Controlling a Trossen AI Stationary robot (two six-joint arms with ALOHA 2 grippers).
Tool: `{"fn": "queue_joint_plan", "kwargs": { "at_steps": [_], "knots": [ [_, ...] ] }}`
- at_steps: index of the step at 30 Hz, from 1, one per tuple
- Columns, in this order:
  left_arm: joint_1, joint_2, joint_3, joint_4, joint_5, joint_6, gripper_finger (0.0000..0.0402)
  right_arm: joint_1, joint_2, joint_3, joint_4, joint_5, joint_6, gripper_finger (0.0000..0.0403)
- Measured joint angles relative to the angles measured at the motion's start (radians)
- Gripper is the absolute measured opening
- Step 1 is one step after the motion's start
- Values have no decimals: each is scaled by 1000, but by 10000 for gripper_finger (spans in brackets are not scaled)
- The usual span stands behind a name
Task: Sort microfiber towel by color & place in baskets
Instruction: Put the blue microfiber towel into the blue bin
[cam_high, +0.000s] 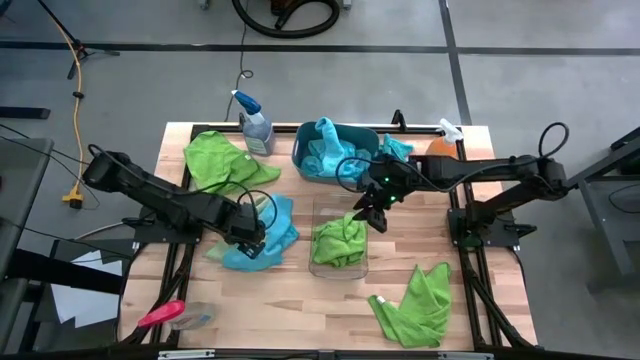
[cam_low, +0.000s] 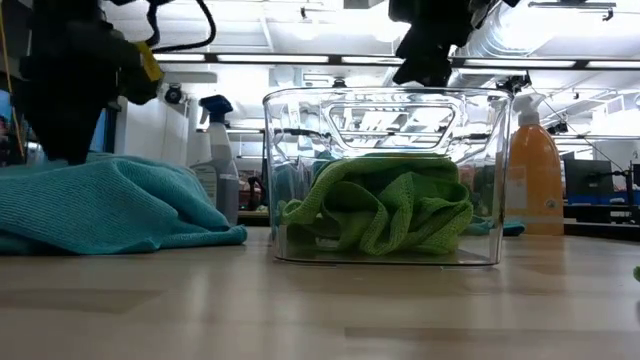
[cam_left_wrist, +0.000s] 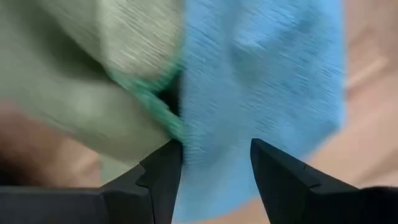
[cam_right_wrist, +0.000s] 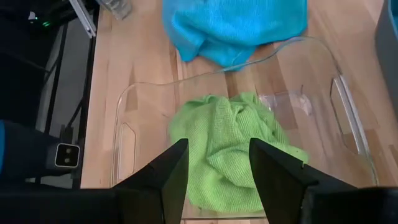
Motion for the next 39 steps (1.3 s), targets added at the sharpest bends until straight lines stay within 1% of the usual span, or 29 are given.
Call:
{"fn": "queue_joint_plan", "kwargs": {
  "at_steps": [2, 6, 10, 13, 16, 17, 19, 20, 22, 23, 24, 27, 29, 31, 35, 39],
  "knots": [
    [-20, 0, 7, 25, 17, -34, 179, 0, 0, 0, 0, 2, 0, 165],
    [-70, 6, 11, 33, -20, -68, 179, 0, 0, 0, 12, 8, -1, 165],
    [-85, 38, -14, 21, -38, -50, 179, 0, 0, 0, 32, 9, -9, 165],
    [-84, 59, -32, 71, -69, -43, 179, -1, 0, 0, 49, 19, -11, 165],
    [-84, 69, -45, 147, -64, -29, 167, -1, 1, 0, 49, 25, -11, 165],
    [-85, 72, -45, 162, -63, -28, 158, -1, 1, 0, 49, 26, -11, 165],
    [-90, 73, -43, 172, -63, -28, 123, -1, 1, 0, 49, 26, -11, 165],
    [-94, 70, -38, 161, -63, -26, 98, -1, 1, 0, 49, 26, -11, 165],
    [-97, 59, -20, 162, -62, -5, 37, -1, 1, 0, 48, 26, -11, 165],
    [-100, 43, -9, 154, -62, 4, 19, -1, 1, 0, 48, 26, -12, 165],
    [-101, 26, 7, 146, -62, 17, 13, -1, 1, 0, 48, 26, -18, 165],
    [-101, -44, 79, 119, -62, 109, 6, -2, 2, 0, 46, 25, -39, 165],
    [-101, -105, 145, 105, -73, 225, 2, -2, 2, 0, 48, 25, -53, 165],
    [-104, -162, 215, 108, -107, 375, 3, -2, 2, 0, 62, 25, -70, 165],
    [-101, -237, 350, 104, -266, 621, 1, -2, -25, 0, 113, 25, -67, 165],
    [-44, -256, 466, 108, -394, 835, 1, -2, -93, 0, 153, 25, -35, 165]
  ]
}}
